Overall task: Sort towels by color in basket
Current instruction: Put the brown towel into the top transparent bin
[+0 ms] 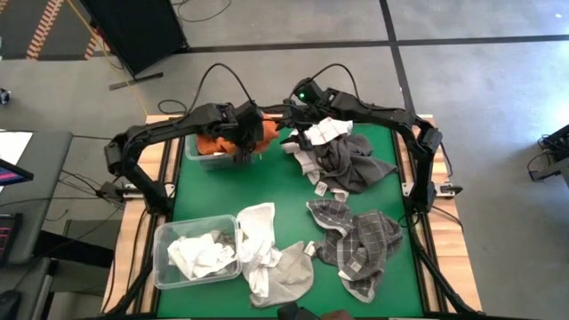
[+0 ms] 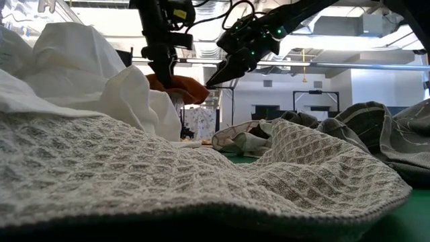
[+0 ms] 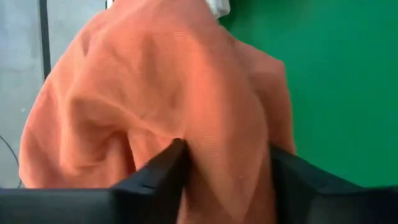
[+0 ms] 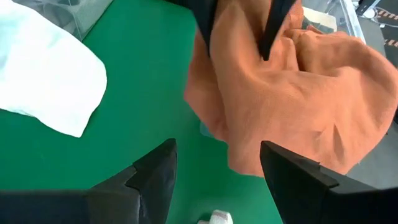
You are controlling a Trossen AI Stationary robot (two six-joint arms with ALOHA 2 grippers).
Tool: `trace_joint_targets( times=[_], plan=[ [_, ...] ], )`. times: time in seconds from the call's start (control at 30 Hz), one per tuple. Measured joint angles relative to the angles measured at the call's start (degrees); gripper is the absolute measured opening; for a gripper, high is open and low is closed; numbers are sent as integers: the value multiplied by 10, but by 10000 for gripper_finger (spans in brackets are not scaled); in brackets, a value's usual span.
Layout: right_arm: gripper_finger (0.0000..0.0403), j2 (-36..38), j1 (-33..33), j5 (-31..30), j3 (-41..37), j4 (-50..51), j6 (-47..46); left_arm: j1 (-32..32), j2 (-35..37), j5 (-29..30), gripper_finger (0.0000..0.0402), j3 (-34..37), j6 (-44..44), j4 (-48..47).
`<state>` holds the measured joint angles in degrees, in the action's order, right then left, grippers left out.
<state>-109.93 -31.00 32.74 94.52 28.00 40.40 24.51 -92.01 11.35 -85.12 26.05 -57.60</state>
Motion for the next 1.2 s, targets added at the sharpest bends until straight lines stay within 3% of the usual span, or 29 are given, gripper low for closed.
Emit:
trace_joint_targets(
  times=[0.27,0.7,0.87,1.2],
  plan=[
    [259,0,-3,-14,0,19,2,0,0,2,12,-1,41,-14],
    [260,0,-41,-46,0,66,-21,8,45,30,3,-50,40,-51],
    [260,0,-50,-74,0,83,-31,27,47,78,3,-49,12,-112],
    [260,0,-61,-76,0,119,-29,83,47,58,2,27,-49,-168]
  ],
)
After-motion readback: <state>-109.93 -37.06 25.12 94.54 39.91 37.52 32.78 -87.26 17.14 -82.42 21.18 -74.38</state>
